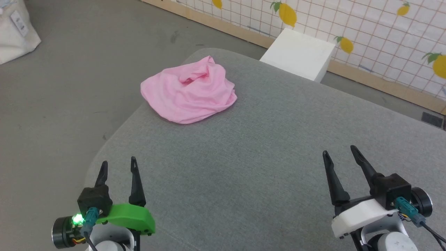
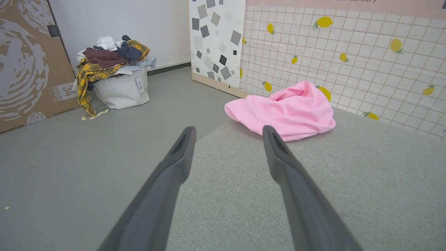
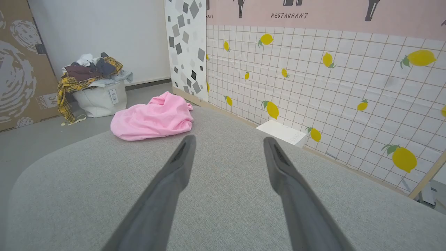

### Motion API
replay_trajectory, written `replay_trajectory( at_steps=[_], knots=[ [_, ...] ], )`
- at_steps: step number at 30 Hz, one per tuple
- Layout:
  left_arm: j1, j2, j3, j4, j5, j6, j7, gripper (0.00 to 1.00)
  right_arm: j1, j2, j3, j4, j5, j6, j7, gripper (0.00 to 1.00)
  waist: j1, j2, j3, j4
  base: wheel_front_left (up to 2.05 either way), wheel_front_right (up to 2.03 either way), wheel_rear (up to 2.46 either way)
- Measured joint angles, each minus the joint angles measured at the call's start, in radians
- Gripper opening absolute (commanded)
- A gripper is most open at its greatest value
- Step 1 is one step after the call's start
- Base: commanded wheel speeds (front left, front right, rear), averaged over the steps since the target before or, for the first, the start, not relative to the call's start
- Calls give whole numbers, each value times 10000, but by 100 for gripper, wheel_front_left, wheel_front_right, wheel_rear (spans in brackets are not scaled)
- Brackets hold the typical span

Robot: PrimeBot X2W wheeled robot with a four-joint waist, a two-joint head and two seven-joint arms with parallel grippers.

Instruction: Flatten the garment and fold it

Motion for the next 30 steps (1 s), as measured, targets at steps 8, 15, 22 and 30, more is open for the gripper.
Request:
replay_trajectory(
  at_steps=[8, 15, 22, 30],
  knots=[
    [-20, 73, -48, 111, -94, 98, -165, 100, -25, 2, 6, 67, 56, 0, -125, 100, 0, 0, 9, 383, 0, 0, 0],
    [-140, 105, -102, 188, -201, 247, -324, 100, -29, 4, 23, 88, 71, 0, -226, 100, 0, 0, 25, 757, 0, 0, 0],
    [-151, 144, -146, 278, -278, 360, -428, 100, -43, 6, 31, 136, 142, 0, -322, 100, 0, 0, 48, 1086, 0, 0, 0],
    [-456, 234, -186, 550, -920, 207, -491, 100, -334, 15, 188, 128, 134, 0, -351, 100, -1, 0, 312, 1281, 0, 0, 0]
  ],
)
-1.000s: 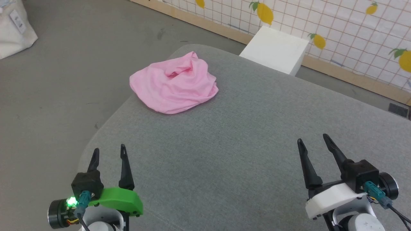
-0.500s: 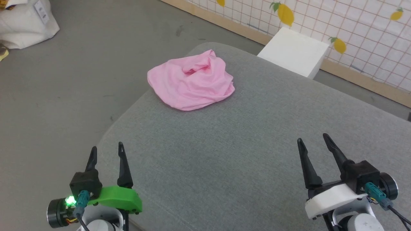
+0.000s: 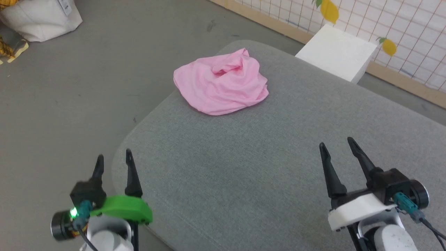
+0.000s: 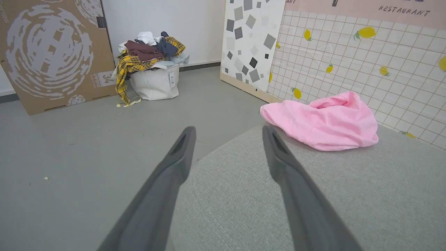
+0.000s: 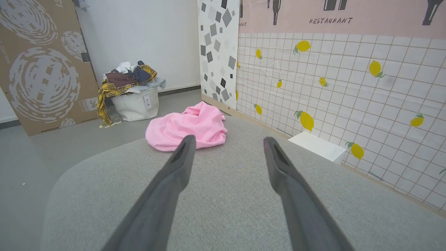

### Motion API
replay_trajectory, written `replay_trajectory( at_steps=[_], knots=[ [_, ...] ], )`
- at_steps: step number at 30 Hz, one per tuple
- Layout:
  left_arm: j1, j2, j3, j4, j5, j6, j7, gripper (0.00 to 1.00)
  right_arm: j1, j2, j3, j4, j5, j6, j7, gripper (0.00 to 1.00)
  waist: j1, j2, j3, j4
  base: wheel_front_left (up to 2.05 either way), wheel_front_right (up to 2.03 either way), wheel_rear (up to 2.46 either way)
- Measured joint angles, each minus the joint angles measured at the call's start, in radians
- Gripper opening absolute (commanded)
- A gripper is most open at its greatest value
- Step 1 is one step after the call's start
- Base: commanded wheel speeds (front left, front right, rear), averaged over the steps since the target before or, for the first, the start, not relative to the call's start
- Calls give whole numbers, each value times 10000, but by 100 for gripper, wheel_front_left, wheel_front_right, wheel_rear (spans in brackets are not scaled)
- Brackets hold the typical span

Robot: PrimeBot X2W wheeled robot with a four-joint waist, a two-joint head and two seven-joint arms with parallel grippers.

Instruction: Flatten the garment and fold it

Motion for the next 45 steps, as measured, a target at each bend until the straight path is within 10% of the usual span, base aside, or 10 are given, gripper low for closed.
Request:
replay_trajectory(
  at_steps=[14, 22, 40, 41, 43, 45],
  knots=[
    [-4653, 1143, 826, 943, -1592, -1143, 1613, 100, -1793, 15, 299, -717, -652, 0, 263, 100, 0, 0, 1907, -940, 0, 0, 0],
    [-6562, 2671, 1789, 1371, -2790, -1350, 4311, 100, -2603, 13, 293, -589, -625, 0, -102, 100, 1, 0, 3420, -2541, 0, 0, 0],
    [-6196, 3745, 2535, 1866, -4278, 502, 10065, 100, -3286, 79, 506, 77, -61, 4, -807, 100, 0, 1, 5949, -5784, 0, 0, 0],
    [-6128, 3883, 2514, 1770, -4276, 531, 10282, 86, -3302, 81, 510, 113, -54, 2, -832, 100, 0, 1, 5963, -5880, 0, 0, 0],
    [-5879, 4123, 2523, 1473, -4228, 616, 10454, 0, -3300, 75, 502, 244, 38, 2, -855, 100, 0, 1, 5894, -6053, 0, 0, 0],
    [-5556, 4205, 2520, 1269, -4033, 627, 10142, 0, -3272, 58, 485, 407, 94, 2, -880, 100, 0, 1, 5735, -6157, 0, 0, 0]
  ],
)
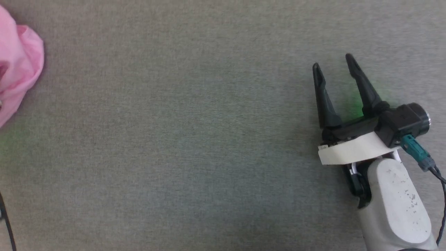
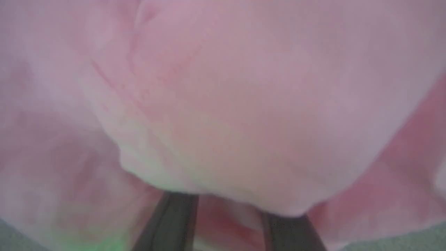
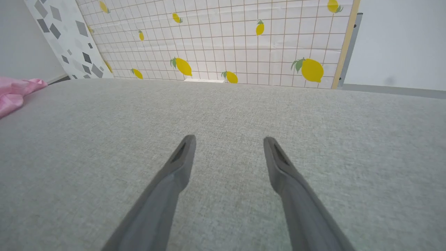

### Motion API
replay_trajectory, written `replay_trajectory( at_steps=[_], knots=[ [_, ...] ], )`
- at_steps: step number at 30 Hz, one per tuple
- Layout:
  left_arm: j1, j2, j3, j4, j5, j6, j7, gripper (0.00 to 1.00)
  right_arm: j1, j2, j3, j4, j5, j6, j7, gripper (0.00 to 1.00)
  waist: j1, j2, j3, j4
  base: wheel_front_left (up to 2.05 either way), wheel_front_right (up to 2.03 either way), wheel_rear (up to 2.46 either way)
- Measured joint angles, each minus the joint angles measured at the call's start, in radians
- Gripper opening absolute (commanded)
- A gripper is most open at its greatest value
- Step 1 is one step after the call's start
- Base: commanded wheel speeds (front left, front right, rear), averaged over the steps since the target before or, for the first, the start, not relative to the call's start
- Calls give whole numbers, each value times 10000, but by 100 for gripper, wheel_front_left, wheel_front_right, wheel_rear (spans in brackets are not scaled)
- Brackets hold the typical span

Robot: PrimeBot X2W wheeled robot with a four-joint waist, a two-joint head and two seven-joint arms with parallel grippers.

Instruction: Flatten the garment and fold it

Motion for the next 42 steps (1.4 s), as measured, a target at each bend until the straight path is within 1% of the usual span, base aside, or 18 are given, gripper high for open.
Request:
replay_trajectory(
  at_steps=[3, 6, 9, 12, 15, 18, 20, 23, 26, 30, 33, 37, 39, 42],
  knots=[
    [436, -4, 17, -176, 604, 71, -1354, 0, 210, -29, -58, 280, 17, 0, 0, 100, 1, 0, -342, -132, 0, 0, 0],
    [465, 88, 25, -449, 1390, 92, -3365, 0, 628, -46, -148, 527, 54, -2, 0, 100, 0, 0, -839, -229, 0, 0, 0],
    [259, 217, -127, -612, 2011, -130, -5099, 0, 962, -48, -270, 669, 107, -2, 0, 100, 0, 0, -1411, -268, 0, 0, 0],
    [-143, 219, -502, -734, 2527, -416, -6535, 0, 1266, -50, -380, 754, 151, -2, 0, 100, 0, 0, -2065, -268, 0, 0, 0],
    [-612, 115, -997, -884, 2734, -721, -7486, 0, 1585, -50, -476, 800, 178, -2, 0, 100, 0, 0, -2722, -285, 0, 0, 0],
    [-953, -211, -1567, -1181, 2976, -997, -8071, 0, 1825, -50, -543, 811, 201, -2, 0, 100, 0, 0, -3358, -344, 0, 0, 0],
    [-1121, -520, -1973, -1396, 3028, -1151, -8270, 0, 1945, -48, -571, 780, 242, -2, 2, 100, 0, 0, -3727, -409, 0, 0, 0],
    [-1321, -1170, -2648, -1774, 3028, -1361, -8498, 0, 2090, -48, -602, 715, 267, -2, 59, 100, 0, 0, -4230, -562, 0, 0, 0],
    [-1361, -1937, -3476, -2082, 2997, -1651, -8585, 0, 2207, -48, -598, 594, 291, -2, 117, 100, -1, 0, -4590, -847, 0, 0, 0],
    [-1304, -2966, -4533, -2080, 2867, -1981, -8638, 0, 2309, -50, -637, 472, 357, -2, 184, 100, -1, 0, -4814, -1320, 0, 0, 0],
    [-1119, -3615, -5206, -1764, 2727, -2197, -8589, 0, 2393, -52, -694, 403, 357, -2, 215, 100, -1, 0, -4879, -1690, 0, 0, 0],
    [-604, -4165, -6019, -849, 2401, -2477, -8211, 0, 2401, -56, -700, 313, 357, -4, 270, 100, -1, 0, -4917, -2137, 0, 0, 0],
    [-245, -4274, -6546, -163, 2332, -2683, -7649, 0, 2401, -54, -686, 301, 364, -2, 272, 100, -1, -1, -4917, -2371, 0, 0, 0],
    [221, -4314, -7156, 930, 2209, -2876, -6650, 0, 2401, -56, -671, 288, 430, -4, 280, 100, -1, -1, -4900, -2672, 0, 0, 0]
  ],
)
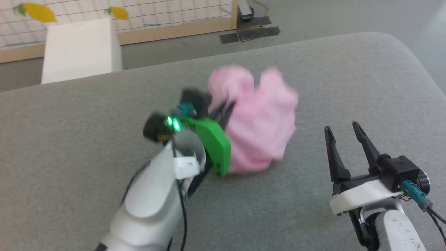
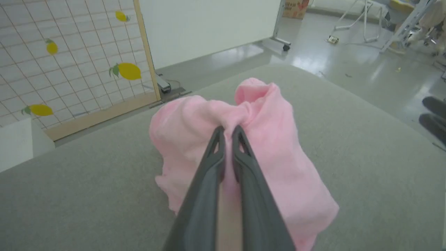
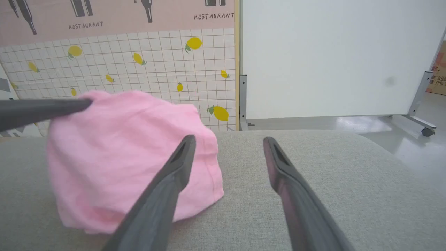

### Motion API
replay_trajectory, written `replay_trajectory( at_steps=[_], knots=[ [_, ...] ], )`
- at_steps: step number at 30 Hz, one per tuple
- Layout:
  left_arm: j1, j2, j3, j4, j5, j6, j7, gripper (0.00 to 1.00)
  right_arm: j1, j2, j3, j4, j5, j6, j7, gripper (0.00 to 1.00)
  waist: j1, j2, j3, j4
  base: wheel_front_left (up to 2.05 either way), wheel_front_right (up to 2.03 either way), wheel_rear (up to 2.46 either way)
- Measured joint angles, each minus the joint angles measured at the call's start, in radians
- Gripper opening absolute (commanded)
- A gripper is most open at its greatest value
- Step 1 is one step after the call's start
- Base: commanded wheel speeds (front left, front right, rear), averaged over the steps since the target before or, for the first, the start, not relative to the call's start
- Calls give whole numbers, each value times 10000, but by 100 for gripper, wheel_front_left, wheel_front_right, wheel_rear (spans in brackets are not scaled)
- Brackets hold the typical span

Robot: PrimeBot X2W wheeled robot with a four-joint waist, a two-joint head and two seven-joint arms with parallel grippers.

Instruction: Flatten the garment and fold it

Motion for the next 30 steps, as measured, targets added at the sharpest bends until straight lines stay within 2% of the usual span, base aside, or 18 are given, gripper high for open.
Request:
replay_trajectory(
  at_steps=[5, 6, 7, 8, 11, 14, 17, 22, 24, 30],
  knots=[
    [660, -6, -654, 1570, -581, -176, 2318, 0, 28, -2, -36, 0, 0, 0, 0, 100, 0, 0, 54, -335, 0, 0, 0],
    [749, -8, -708, 1732, -648, -176, 2719, 5, 51, -2, -58, -2, 0, 0, 0, 100, 0, 0, 58, -345, 0, 0, 0],
    [845, 0, -779, 1873, -702, -174, 3143, 51, 94, -2, -81, -2, 0, 0, 0, 100, 0, 0, 58, -334, 0, 0, 0],
    [937, 0, -769, 1941, -803, -142, 3405, 100, 141, -4, -107, 0, 0, 0, 2, 100, 0, 0, 54, -304, 0, 0, 0],
    [1042, -6, -640, 1709, -1093, -40, 3496, 100, 176, -4, -92, 2, -2, 0, 35, 100, 0, 0, 22, -157, 0, 0, 0],
    [1222, 15, -196, 1129, -1210, 199, 2571, 100, 178, -2, -38, -12, -6, 0, 92, 100, 0, 0, -32, 29, 0, 0, 0],
    [1477, 27, 453, 270, -1248, 447, 840, 100, 181, -2, -6, -77, -21, 0, 134, 100, 0, 0, -102, 247, 0, 0, 0],
    [2225, 213, 1597, -890, -1041, 1101, -2395, 100, 224, 0, 67, -236, -119, 0, 259, 100, 0, 0, -243, 662, 0, 0, 0],
    [2655, 376, 1896, -1126, -941, 1267, -3173, 100, 255, -4, 90, -307, -174, 0, 337, 100, 0, 0, -291, 832, 0, 0, 0],
    [3963, 859, 2857, -1965, -418, 1511, -3638, 100, 267, 2, 397, -512, -280, 2, 616, 100, 0, 0, -343, 1355, 0, 0, 0]
  ],
)
